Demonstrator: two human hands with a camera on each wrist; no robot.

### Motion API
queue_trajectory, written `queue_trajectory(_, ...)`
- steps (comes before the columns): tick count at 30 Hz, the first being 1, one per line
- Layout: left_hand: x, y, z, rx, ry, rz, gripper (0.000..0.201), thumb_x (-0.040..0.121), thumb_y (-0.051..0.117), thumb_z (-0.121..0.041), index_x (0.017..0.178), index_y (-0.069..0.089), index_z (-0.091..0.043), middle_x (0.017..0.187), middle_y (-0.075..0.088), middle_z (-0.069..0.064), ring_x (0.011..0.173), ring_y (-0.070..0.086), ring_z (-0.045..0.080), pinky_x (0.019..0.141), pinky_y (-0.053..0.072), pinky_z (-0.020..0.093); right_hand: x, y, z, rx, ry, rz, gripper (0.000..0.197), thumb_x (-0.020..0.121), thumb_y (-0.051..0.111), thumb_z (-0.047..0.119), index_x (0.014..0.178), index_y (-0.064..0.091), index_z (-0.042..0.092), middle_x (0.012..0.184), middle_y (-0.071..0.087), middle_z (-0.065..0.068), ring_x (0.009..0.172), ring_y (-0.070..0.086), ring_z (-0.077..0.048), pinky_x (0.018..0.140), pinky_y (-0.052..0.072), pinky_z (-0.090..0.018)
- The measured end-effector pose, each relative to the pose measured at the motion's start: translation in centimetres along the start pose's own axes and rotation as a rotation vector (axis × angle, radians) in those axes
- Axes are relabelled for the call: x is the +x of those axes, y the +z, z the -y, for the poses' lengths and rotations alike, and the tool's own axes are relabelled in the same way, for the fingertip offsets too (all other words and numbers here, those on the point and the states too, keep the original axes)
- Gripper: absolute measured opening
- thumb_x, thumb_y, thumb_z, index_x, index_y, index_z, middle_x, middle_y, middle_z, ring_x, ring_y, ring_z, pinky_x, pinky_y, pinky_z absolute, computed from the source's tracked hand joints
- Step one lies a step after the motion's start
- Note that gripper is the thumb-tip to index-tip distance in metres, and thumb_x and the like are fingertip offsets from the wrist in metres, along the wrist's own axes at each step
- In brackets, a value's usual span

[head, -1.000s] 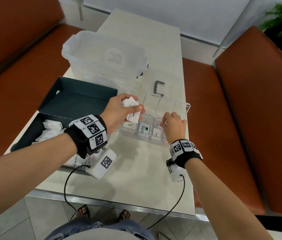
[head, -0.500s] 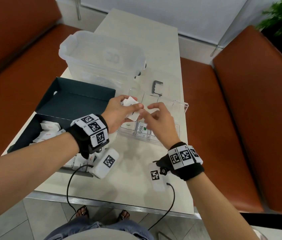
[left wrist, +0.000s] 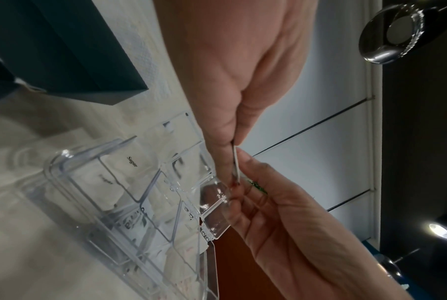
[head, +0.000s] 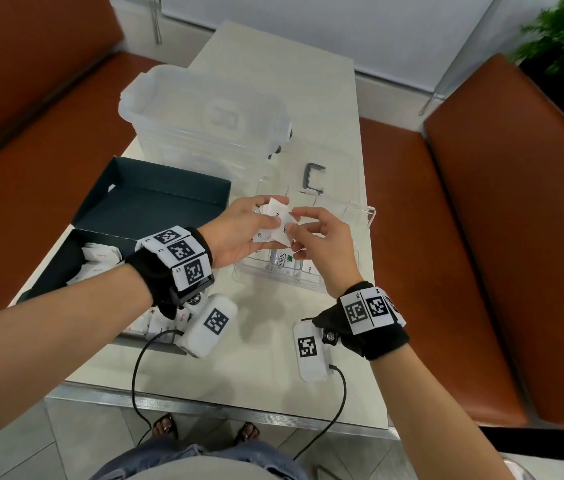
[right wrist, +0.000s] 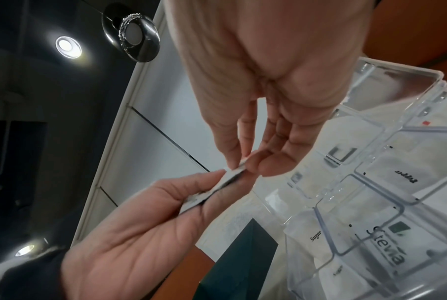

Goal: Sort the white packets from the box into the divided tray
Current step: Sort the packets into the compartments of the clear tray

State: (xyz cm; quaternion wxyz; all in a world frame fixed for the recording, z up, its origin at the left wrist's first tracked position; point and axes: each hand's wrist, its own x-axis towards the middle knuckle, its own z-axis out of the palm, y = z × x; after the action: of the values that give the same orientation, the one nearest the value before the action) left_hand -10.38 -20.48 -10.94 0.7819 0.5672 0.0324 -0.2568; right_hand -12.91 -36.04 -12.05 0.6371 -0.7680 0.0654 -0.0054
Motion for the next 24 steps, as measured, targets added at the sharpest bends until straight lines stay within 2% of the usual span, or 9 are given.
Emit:
queue_trajectory(4,-0.2,0.2,0.2,0.049,0.035,-0.013,0.038,0.093,0.056,0.002,0.129,0.056,-0.009,0.122,0.061,0.013,0.097,0.068,0.023,0.08,0.06,0.038,0.4,-0.4,0.2,0.011,0.036,-0.004,0.019,0.084,0.071,0.011,0.102,0.064,0.01,0.074,0.064,-0.009,0.06,0.062,-0.015,0.057,0.054,-0.027)
queue_trajectory(7,-0.4,0.2,0.5,0.052,0.046,-0.022,0.04,0.09,0.061,0.0,0.129,0.055,-0.005,0.125,0.06,0.016,0.099,0.068,0.023,0.074,0.061,0.036,0.7,-0.9,0.5,0.03,0.072,0.023,0.011,0.084,0.071,0.006,0.092,0.065,0.008,0.072,0.064,-0.01,0.059,0.06,-0.016,0.055,0.053,-0.025)
queue_trajectory(12,-0.8,0.1,0.7,0.096,0.027,0.038,0.027,0.09,0.063,-0.005,0.117,0.063,-0.006,0.116,0.068,0.017,0.098,0.071,0.028,0.074,0.061,0.038,1.2,-1.8,1.2,-0.03,0.008,-0.008,0.008,0.084,0.07,0.004,0.083,0.066,0.012,0.068,0.065,-0.007,0.056,0.062,-0.013,0.056,0.053,-0.023)
queue_trajectory(18,-0.9,0.4,0.8,0.125,0.031,0.062,0.031,0.092,0.062,-0.006,0.123,0.061,-0.004,0.116,0.067,0.019,0.099,0.07,0.029,0.074,0.061,0.037,1.4,-1.5,1.5,-0.021,0.035,-0.017,0.006,0.084,0.07,0.003,0.087,0.067,0.008,0.067,0.065,-0.009,0.058,0.064,-0.016,0.061,0.056,-0.028)
queue_trajectory(24,-1.1,0.2,0.5,0.138,0.025,0.083,0.029,0.092,0.061,-0.012,0.121,0.062,-0.005,0.113,0.069,0.016,0.099,0.07,0.028,0.073,0.06,0.036,1.4,-1.3,1.5,0.036,0.098,-0.012,0.007,0.086,0.068,0.002,0.093,0.067,0.003,0.065,0.066,-0.012,0.058,0.067,-0.022,0.063,0.058,-0.03)
